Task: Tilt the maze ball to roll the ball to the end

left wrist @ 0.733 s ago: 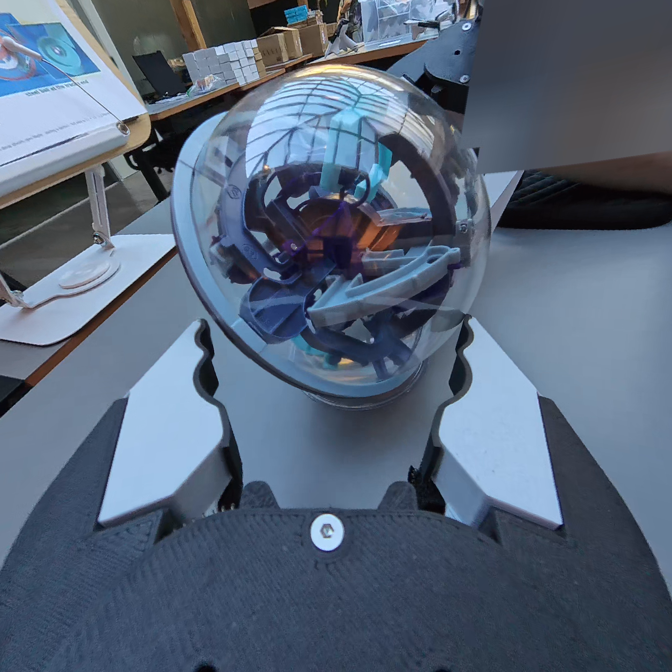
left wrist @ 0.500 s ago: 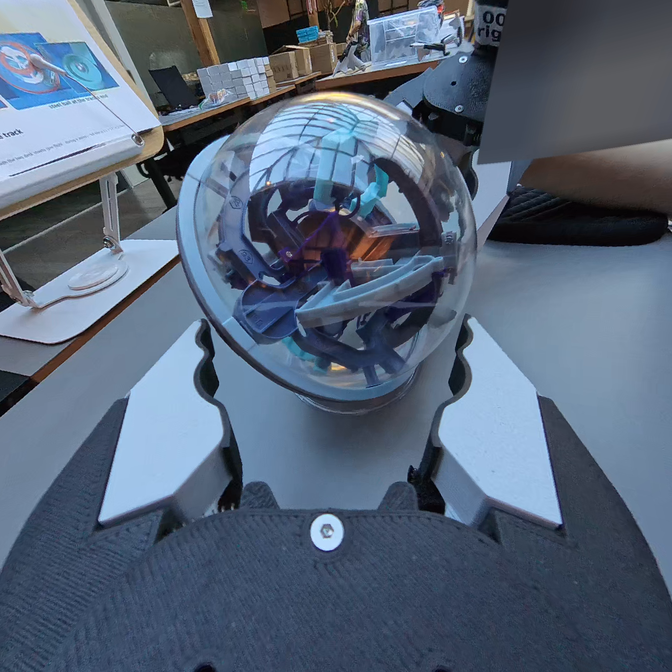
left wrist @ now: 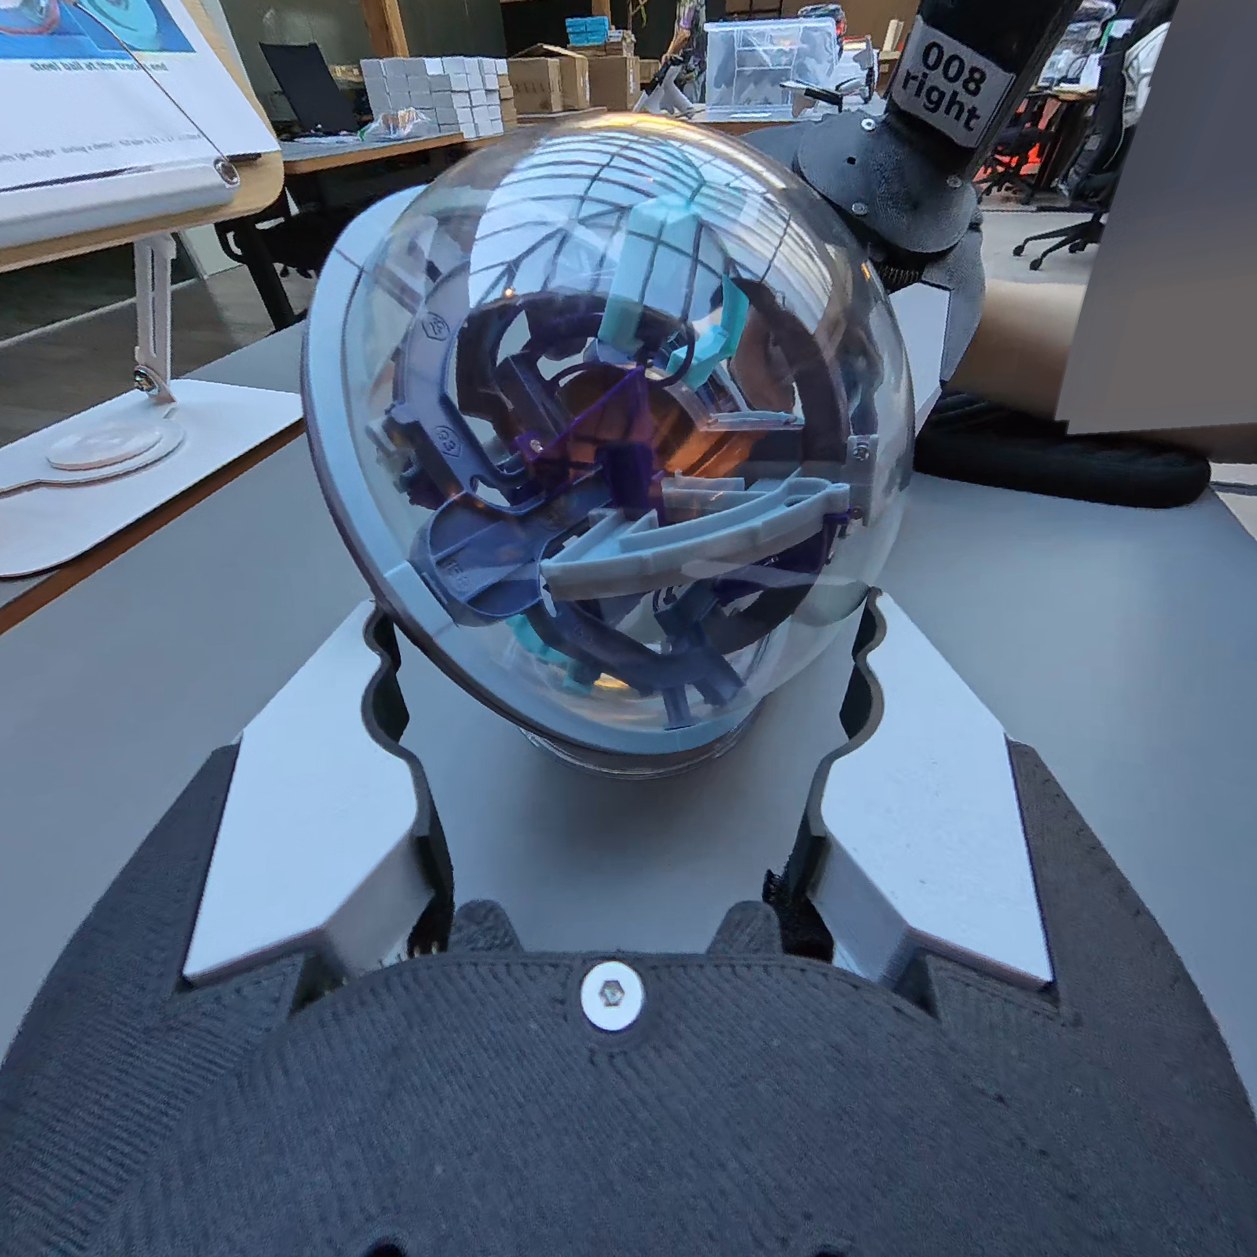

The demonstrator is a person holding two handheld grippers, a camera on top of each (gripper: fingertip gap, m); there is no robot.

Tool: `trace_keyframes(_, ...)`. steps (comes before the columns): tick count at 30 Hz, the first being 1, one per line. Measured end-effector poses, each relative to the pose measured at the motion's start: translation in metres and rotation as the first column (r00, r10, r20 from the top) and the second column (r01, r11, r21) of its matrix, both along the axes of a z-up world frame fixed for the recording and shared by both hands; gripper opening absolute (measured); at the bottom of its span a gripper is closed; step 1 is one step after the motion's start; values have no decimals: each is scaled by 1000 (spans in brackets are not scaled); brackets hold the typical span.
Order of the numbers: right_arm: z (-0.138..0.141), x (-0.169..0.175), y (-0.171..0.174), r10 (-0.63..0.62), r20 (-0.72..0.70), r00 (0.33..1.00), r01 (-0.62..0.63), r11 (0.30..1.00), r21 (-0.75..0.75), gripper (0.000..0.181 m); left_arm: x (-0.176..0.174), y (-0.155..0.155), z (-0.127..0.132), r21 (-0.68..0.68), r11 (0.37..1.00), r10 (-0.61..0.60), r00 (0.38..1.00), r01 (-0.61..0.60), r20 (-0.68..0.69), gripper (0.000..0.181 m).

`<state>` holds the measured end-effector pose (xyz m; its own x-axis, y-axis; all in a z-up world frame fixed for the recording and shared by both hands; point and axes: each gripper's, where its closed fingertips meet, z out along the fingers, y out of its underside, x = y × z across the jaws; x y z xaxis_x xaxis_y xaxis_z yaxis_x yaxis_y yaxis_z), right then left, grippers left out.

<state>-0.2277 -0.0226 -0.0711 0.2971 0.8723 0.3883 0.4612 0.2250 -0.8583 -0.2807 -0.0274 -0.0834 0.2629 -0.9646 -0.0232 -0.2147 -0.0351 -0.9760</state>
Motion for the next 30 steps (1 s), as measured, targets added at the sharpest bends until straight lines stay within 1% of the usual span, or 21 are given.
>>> trace_keyframes(4,0,-2,-2,-57,14,998,58,998,-17,136,-2,0,0,-42,999,-30,1000,30,10,131)
trace_keyframes(8,3,-1,-8,-106,15,994,107,994,-35,129,-8,0,1,-67,997,-41,999,43,25,128)
trace_keyframes(15,3,-1,-9,-124,26,992,125,991,-43,128,-10,-1,2,-69,997,-43,999,44,24,126)
trace_keyframes(18,1,0,-8,-123,45,991,125,992,-27,128,-9,-3,5,-68,997,-24,999,26,30,130)
trace_keyframes(21,-2,1,-5,-114,83,990,112,993,24,141,-9,-5,10,-28,999,26,999,-24,39,136)
trace_keyframes(23,-2,0,-2,-95,99,990,91,995,49,150,-9,-5,12,17,998,60,998,-61,32,137)
trace_keyframes(25,1,-2,1,-62,95,994,57,997,58,152,-8,-2,12,59,994,86,996,-87,17,136)
trace_keyframes(29,11,-6,3,12,82,997,-14,999,32,153,-5,0,9,56,993,100,995,-100,-3,138)
trace_keyframes(30,12,-7,3,35,84,996,-35,999,6,152,-5,1,7,59,993,104,994,-104,-12,138)
